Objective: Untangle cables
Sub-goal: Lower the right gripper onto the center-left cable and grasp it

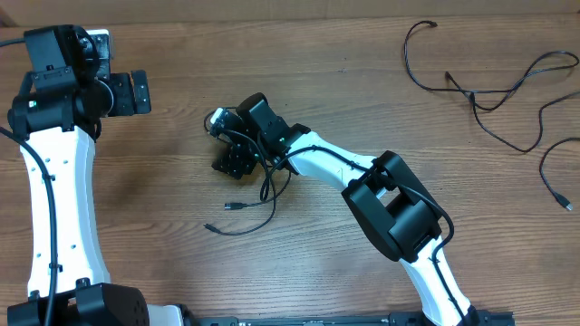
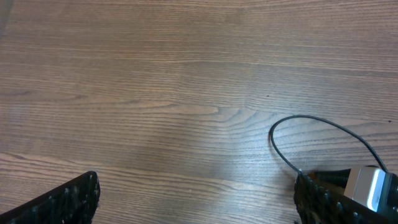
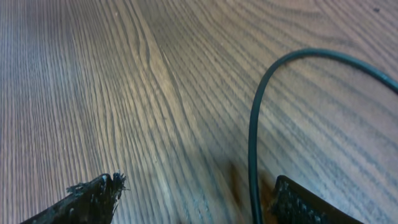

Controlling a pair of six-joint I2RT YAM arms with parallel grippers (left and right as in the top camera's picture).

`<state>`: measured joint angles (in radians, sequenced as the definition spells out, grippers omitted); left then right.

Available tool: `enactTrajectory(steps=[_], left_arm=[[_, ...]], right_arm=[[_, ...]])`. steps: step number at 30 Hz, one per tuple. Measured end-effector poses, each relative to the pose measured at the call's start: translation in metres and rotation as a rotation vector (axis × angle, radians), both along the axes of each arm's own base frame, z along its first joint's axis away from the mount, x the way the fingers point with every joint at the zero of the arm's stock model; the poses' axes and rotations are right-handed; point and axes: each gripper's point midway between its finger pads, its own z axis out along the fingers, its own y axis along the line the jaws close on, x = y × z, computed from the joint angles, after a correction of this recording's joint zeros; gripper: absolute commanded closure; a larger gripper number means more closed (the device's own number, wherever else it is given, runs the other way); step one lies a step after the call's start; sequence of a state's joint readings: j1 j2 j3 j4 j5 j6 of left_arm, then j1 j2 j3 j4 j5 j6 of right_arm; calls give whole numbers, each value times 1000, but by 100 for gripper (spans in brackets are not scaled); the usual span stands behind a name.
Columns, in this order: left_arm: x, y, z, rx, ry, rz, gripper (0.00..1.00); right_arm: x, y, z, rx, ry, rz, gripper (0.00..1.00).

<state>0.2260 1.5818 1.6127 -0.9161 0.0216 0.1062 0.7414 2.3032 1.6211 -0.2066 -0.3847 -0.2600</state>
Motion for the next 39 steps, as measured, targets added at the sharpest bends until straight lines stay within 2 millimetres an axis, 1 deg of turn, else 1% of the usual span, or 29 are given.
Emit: enactTrajectory(steps=[7, 11, 17, 18, 19, 20, 21, 22, 23, 31, 36, 37, 39], left_arm=[[0, 0, 0, 0, 0, 0, 0], [0, 0, 0, 0, 0, 0, 0], [0, 0, 0, 0, 0, 0, 0], [0, 0, 0, 0, 0, 0, 0], [0, 0, 0, 0, 0, 0, 0], [0, 0, 0, 0, 0, 0, 0], [0, 0, 0, 0, 0, 0, 0], [0, 0, 0, 0, 0, 0, 0], [0, 0, 0, 0, 0, 0, 0], [0, 0, 0, 0, 0, 0, 0], [0, 0, 0, 0, 0, 0, 0], [0, 0, 0, 0, 0, 0, 1], [0, 0, 0, 0, 0, 0, 0]], right_arm=[[2, 2, 3, 11, -15, 1, 21], [4, 1, 1, 6, -21, -6, 21], [6, 1, -19, -12, -15, -11, 23], [7, 1, -19, -12, -20, -12, 26], [7, 1, -19, -12, -22, -10, 31], [7, 1, -18, -9, -27, -10, 49], [8, 2, -18, -8, -31, -8, 71], [9, 2, -18, -7, -32, -13, 89], [9, 2, -17, -5, -32, -15, 96], [9, 2, -17, -5, -31, -19, 96], [7, -6, -22, -32, -1, -25, 96], [7, -9, -20, -39, 5, -29, 96], [10, -14, -9, -41, 3, -42, 96]])
